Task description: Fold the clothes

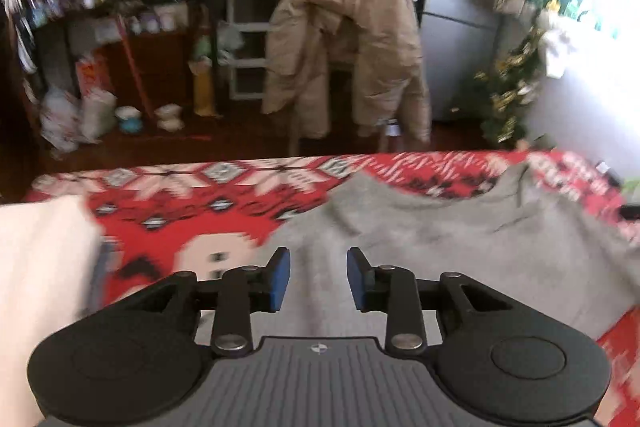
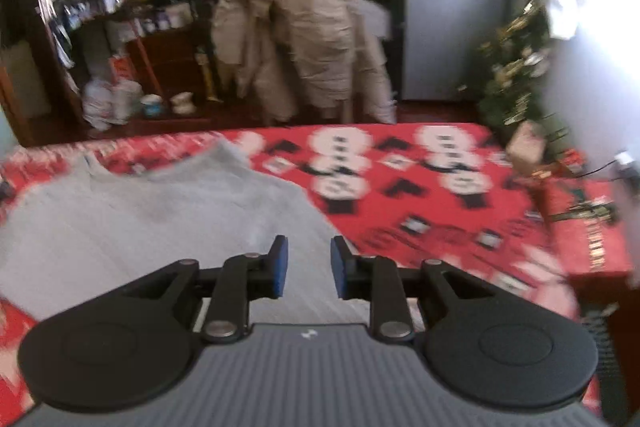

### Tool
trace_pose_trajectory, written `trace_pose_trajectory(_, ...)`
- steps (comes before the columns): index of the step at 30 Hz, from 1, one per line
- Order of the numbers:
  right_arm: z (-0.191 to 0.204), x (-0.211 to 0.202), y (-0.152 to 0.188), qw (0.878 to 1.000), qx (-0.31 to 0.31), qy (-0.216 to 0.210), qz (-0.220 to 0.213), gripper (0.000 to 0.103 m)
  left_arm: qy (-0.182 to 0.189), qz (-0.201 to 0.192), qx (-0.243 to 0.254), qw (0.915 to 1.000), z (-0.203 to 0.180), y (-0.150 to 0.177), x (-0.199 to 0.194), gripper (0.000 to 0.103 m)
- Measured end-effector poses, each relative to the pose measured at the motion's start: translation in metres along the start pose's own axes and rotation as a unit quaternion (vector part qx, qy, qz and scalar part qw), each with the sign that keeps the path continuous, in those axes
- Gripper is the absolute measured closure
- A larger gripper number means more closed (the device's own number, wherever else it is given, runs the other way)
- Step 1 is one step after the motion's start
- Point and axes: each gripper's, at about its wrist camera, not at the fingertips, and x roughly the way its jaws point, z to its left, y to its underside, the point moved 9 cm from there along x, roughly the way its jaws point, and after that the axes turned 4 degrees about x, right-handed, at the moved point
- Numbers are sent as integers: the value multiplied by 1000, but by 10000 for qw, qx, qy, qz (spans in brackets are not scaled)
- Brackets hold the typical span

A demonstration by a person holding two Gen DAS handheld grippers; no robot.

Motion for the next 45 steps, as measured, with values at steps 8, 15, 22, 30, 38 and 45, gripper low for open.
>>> trace_pose_trajectory(8,25,72,-22,9995,-60,-90,312,78,-179,487,-53,9986,6,3,47,73)
trace_pose_trajectory(15,34,87,-17,9986,-448,142,254,100,-502,92,24,9987,9,5,35,97)
trace_pose_trajectory(22,35,76,-16,9970,-618,461,-81,100,-882,26,404,9953,6,15,34,94)
trace_pose_trajectory(30,45,51,-24,9964,-680,373,-338,81,-1071,-328,477,9926,8,0,11,67)
trace_pose_trajectory(38,112,48,-9,9964,-692,-482,19,92,56,-42,392,9992,-71,5,28,92)
trace_pose_trajectory(45,132,87,2,9964,-572,-469,411,95,55,279,309,9991,-88,3,65,94)
